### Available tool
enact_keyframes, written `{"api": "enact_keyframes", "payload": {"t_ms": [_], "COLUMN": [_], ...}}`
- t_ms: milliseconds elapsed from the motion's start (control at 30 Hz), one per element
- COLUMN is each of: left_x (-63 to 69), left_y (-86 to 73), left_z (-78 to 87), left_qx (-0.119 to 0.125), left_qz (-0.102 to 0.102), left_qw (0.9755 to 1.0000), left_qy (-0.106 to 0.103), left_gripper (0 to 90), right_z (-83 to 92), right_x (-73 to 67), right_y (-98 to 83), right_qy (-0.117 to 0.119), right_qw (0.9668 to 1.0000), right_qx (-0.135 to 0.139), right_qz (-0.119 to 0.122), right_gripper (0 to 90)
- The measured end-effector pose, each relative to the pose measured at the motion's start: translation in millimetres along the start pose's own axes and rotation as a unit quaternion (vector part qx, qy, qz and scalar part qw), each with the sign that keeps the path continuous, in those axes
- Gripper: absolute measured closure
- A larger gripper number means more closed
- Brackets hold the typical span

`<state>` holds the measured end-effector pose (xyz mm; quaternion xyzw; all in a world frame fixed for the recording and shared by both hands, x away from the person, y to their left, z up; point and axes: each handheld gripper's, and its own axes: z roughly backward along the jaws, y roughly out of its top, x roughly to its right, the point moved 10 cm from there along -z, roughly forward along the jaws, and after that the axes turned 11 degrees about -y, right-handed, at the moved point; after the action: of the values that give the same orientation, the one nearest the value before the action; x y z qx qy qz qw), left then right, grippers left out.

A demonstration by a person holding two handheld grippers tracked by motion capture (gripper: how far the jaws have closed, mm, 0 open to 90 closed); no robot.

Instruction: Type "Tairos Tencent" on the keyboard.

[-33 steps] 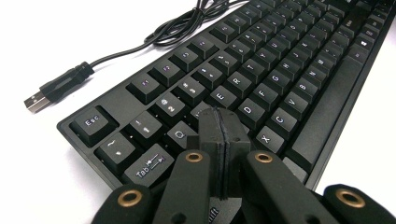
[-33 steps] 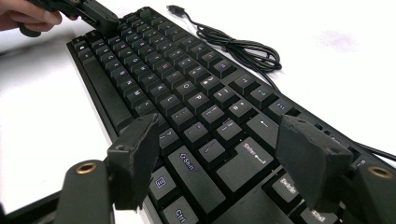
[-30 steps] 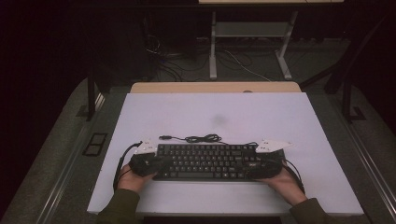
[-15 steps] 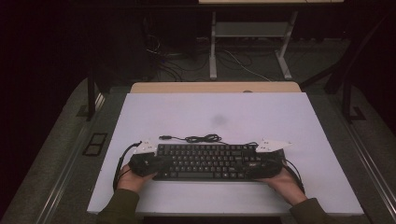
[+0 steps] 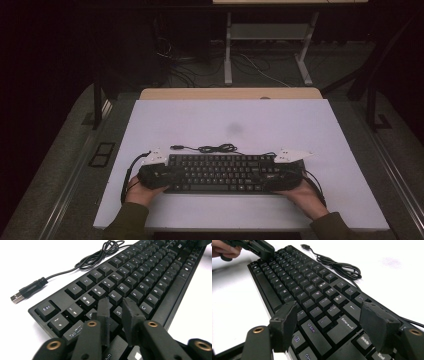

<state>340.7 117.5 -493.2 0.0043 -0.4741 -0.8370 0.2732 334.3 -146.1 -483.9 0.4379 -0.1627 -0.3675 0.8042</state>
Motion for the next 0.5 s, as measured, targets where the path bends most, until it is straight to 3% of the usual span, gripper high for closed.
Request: {"api": "enact_keyframes", "payload": {"t_ms": [500], "left_x": [9.8], "left_y": [5.9], "left_z": [-1.8], "left_qx": [0.007], "left_qz": [-0.015], "left_qw": [0.9998], "left_qy": [-0.006], "left_gripper": [44.8], "right_z": [-0.6], "right_x": [0.6], "right_y": [5.0], "right_qy": [0.003], "right_qw": [0.9999], "right_qx": [0.005], "right_qz": [-0.01], "right_gripper": [31.7]}}
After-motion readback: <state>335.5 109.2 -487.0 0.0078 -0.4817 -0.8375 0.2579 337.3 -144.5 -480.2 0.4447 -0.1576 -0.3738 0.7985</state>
